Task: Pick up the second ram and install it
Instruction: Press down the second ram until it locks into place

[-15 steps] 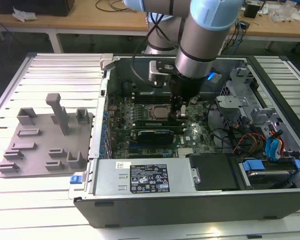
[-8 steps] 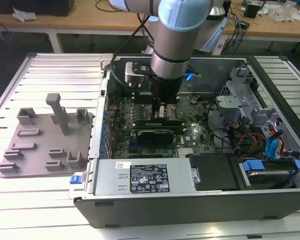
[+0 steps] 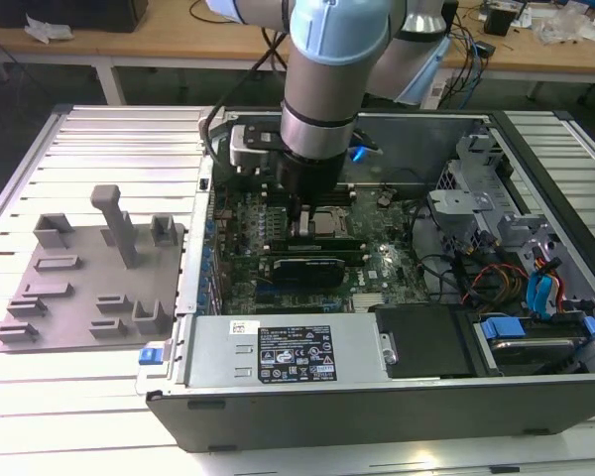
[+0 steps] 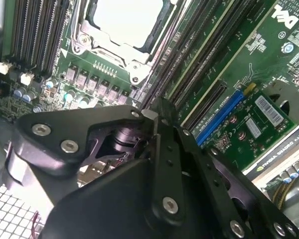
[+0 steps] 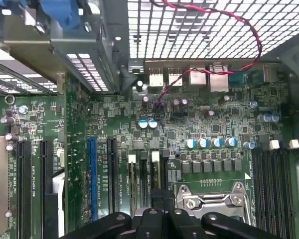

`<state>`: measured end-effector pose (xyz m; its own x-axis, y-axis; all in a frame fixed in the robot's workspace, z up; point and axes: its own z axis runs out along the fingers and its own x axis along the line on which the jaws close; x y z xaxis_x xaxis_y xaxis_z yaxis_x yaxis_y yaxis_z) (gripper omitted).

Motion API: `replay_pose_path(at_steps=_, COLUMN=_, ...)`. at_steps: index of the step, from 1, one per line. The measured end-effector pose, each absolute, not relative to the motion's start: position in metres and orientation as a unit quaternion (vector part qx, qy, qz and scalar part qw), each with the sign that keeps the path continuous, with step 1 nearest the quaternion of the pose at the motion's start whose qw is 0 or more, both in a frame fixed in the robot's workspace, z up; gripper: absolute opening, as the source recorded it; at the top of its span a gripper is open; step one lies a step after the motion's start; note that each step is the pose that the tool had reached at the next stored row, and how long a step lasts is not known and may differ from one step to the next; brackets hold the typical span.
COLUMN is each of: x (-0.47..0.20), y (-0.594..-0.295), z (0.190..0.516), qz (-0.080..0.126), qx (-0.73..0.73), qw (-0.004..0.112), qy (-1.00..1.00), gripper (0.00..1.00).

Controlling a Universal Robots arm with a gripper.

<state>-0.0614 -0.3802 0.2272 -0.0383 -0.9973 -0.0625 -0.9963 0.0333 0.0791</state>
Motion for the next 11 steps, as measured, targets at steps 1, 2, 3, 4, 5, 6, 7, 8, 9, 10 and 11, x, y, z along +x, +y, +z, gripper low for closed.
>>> replay_pose_path(at_steps=1, x=-0.061, y=-0.380, z=0.227, qz=-0.050, qx=0.693, qw=0.005, qy=-0.719, gripper=0.08)
replay_pose_path(at_steps=2, x=-0.061, y=-0.380, z=0.228, qz=-0.051, qx=0.693, qw=0.004, qy=-0.719, gripper=0.08)
replay_pose_path(at_steps=3, x=-0.059, y=-0.380, z=0.232, qz=-0.051, qx=0.693, qw=0.004, qy=-0.719, gripper=0.08)
replay_pose_path(at_steps=4, x=-0.057, y=-0.380, z=0.236, qz=-0.051, qx=0.693, qw=0.005, qy=-0.719, gripper=0.08)
replay_pose_path(at_steps=5, x=-0.053, y=-0.380, z=0.238, qz=-0.051, qx=0.693, qw=0.005, qy=-0.719, gripper=0.08)
replay_pose_path(at_steps=6, x=-0.049, y=-0.380, z=0.239, qz=-0.052, qx=0.693, qw=0.006, qy=-0.719, gripper=0.08)
replay_pose_path(at_steps=7, x=-0.046, y=-0.380, z=0.239, qz=-0.053, qx=0.693, qw=0.007, qy=-0.719, gripper=0.08)
replay_pose_path(at_steps=8, x=-0.039, y=-0.380, z=0.240, qz=-0.055, qx=0.693, qw=0.009, qy=-0.719, gripper=0.08)
replay_pose_path(at_steps=9, x=-0.036, y=-0.380, z=0.240, qz=-0.055, qx=0.693, qw=0.009, qy=-0.719, gripper=0.08)
replay_pose_path(at_steps=10, x=-0.034, y=-0.380, z=0.241, qz=-0.056, qx=0.693, qw=0.010, qy=-0.719, gripper=0.08)
replay_pose_path(at_steps=11, x=-0.033, y=-0.380, z=0.242, qz=-0.056, qx=0.693, qw=0.010, qy=-0.719, gripper=0.08)
